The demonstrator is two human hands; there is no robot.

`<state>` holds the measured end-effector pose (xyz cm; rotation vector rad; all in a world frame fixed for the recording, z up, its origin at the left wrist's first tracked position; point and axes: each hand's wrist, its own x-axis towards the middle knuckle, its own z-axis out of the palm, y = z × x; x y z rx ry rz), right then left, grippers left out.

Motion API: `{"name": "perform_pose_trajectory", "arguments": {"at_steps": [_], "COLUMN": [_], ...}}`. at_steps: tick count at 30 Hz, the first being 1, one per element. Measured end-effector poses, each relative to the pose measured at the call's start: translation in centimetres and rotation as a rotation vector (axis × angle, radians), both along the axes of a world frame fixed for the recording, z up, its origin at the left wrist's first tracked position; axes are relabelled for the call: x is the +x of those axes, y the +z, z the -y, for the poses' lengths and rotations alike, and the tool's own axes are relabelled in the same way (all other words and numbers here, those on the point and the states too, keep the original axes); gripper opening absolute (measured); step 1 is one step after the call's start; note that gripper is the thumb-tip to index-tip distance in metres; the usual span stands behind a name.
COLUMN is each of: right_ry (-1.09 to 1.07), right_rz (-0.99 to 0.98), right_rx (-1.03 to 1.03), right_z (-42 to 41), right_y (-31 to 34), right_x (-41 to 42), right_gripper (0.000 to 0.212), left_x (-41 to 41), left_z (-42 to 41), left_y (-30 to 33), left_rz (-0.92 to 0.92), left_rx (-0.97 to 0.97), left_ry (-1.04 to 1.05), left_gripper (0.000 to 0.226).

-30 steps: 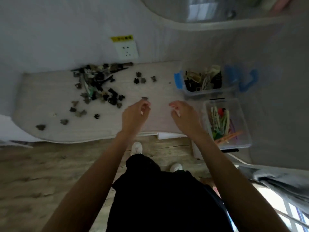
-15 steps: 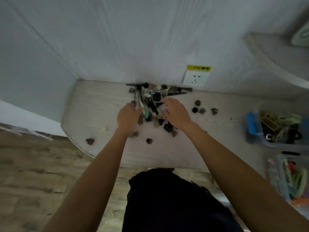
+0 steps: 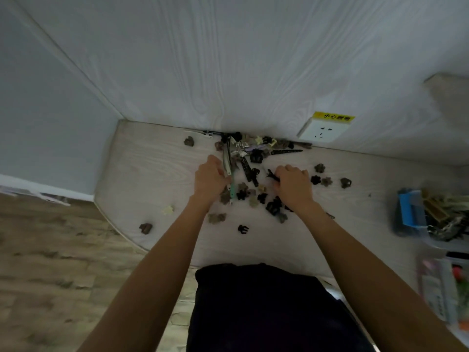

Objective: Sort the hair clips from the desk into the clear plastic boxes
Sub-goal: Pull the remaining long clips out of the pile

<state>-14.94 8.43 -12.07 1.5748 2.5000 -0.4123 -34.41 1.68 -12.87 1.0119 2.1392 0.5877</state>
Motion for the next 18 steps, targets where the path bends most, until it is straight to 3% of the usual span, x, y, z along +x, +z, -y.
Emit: {"name": "perform_pose_trajectory", "arguments": {"at_steps": [2,8,12,18], "right_ry": [-0.038,-0.203,-0.144,-0.117], "right_rz": [-0.033,-0.297,-0.220,-0.104], "right_rx": [-0.043,-0.137,-0.221,-0.245], "right_z": [-0.3,-1.6,-1.2,-0.8], "right_y": [0.0,1.8,1.8,0.5], "right_x": [0.2,0.6,-0.7,-2.8], "right_gripper": [0.022,0.018,0.010,0.028], "left_x": [0.0,0.3,0.5,-0.3], "left_z": [0.3,1.0,0.4,-0.6], "left_y": [-0.2,0.3,0.4,1.2], "left_rz": [0.013,-0.021,-0.081,-0.072], "left_rx": [-0.002,-0.028,-0.066,-0.128], "left_ry": [0.063,0.083,0.073,-0.006], "left_gripper": [0.036,0.037,0.040,0.036]}}
